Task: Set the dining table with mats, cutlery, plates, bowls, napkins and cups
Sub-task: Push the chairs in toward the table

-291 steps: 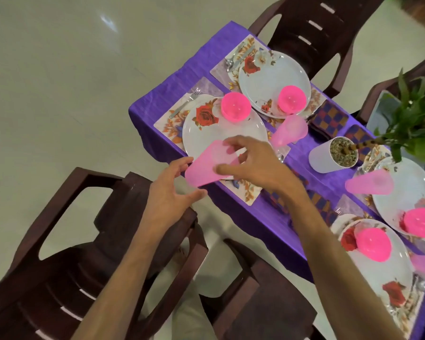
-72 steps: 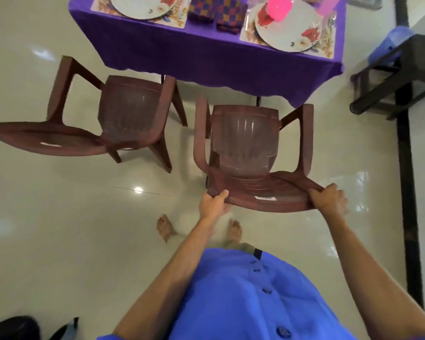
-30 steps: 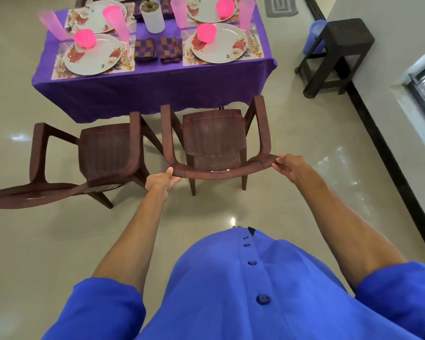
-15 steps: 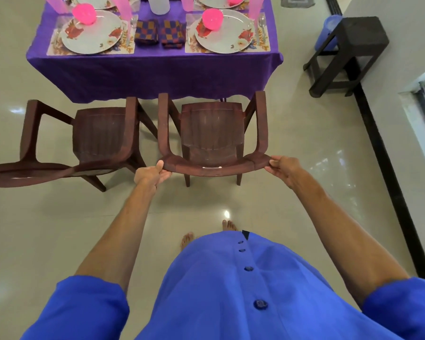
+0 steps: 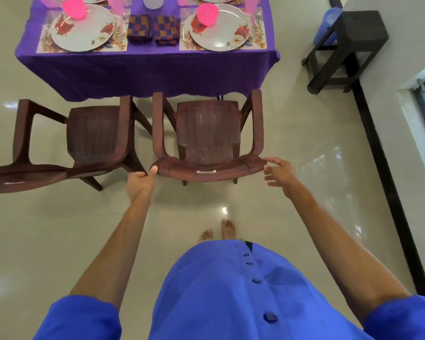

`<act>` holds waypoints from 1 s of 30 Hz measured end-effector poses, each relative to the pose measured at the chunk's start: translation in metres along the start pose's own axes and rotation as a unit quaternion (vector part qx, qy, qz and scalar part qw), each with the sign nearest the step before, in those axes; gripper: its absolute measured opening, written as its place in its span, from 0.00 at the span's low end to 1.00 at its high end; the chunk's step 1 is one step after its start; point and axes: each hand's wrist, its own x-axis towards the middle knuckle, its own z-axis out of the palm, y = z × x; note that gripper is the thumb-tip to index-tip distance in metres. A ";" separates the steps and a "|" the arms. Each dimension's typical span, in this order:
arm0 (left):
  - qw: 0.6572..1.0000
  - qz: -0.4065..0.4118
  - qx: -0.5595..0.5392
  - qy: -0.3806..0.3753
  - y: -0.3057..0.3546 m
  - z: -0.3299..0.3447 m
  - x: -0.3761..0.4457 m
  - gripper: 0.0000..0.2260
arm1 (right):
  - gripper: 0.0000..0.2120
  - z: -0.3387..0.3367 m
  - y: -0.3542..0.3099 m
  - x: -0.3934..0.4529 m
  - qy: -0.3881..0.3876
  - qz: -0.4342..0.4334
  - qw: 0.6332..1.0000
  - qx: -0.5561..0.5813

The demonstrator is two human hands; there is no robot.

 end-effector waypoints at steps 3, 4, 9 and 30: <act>0.986 0.124 0.090 0.065 0.012 0.002 -0.010 0.22 | 0.15 -0.008 -0.010 0.004 -0.015 -0.010 0.998 -0.063; 0.975 0.170 0.122 0.080 0.019 0.004 -0.016 0.20 | 0.14 -0.011 -0.012 0.007 -0.024 -0.011 0.996 -0.083; 0.945 0.286 0.154 0.043 0.066 0.048 -0.045 0.17 | 0.10 -0.042 -0.034 0.042 -0.055 -0.037 0.993 -0.093; 0.979 0.187 0.012 -0.085 0.340 0.411 -0.149 0.07 | 0.10 -0.335 -0.227 0.355 -0.136 -0.108 0.972 -0.158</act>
